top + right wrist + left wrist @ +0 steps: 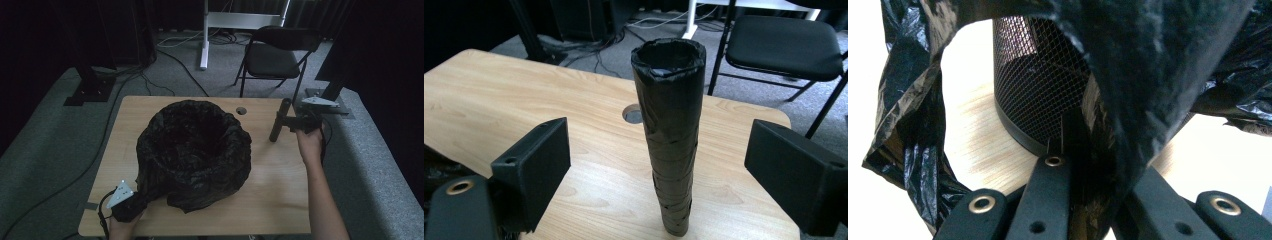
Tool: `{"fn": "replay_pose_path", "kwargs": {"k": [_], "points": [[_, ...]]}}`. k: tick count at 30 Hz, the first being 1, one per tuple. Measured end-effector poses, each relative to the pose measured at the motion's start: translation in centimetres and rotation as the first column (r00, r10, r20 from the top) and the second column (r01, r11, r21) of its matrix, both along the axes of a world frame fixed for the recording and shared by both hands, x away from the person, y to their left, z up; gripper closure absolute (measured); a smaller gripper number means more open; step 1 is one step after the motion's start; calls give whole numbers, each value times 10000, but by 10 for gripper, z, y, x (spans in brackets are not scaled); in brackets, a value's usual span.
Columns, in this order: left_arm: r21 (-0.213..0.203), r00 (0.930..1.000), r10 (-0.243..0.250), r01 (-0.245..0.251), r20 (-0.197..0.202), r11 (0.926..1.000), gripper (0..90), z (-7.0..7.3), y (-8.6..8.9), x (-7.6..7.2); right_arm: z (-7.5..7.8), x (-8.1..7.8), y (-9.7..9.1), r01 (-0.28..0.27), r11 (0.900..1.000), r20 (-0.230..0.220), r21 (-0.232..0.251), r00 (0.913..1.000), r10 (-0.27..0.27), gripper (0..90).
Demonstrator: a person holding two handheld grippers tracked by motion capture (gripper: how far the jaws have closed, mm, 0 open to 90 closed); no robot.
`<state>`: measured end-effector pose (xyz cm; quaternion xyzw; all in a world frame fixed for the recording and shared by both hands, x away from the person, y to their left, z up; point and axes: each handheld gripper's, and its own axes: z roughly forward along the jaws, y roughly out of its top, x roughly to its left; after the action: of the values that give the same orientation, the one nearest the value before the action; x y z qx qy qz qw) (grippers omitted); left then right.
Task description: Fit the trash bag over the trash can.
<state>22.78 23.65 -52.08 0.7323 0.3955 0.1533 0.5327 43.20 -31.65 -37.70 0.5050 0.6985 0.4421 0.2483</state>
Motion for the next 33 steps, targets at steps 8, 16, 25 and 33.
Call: {"fn": "replay_pose_path", "kwargs": {"k": [8,16,25,33], "points": [[-211,9999,128,-127,26,9997,836,0,3,0,-7,-23,-4,621,9975,317,-348,9976,-610,108],[-487,9906,1122,-1162,-780,9920,266,1,7,5,-23,-54,-6,465,9988,531,-163,9975,-456,108],[-1053,9922,1122,-1174,-541,9875,0,4,14,1,-50,-83,-11,537,9984,535,-188,9972,-526,108],[-1198,9922,1238,-1247,-154,9849,0,9,29,-8,-71,-110,-29,615,9978,403,249,9972,-624,110]]}}
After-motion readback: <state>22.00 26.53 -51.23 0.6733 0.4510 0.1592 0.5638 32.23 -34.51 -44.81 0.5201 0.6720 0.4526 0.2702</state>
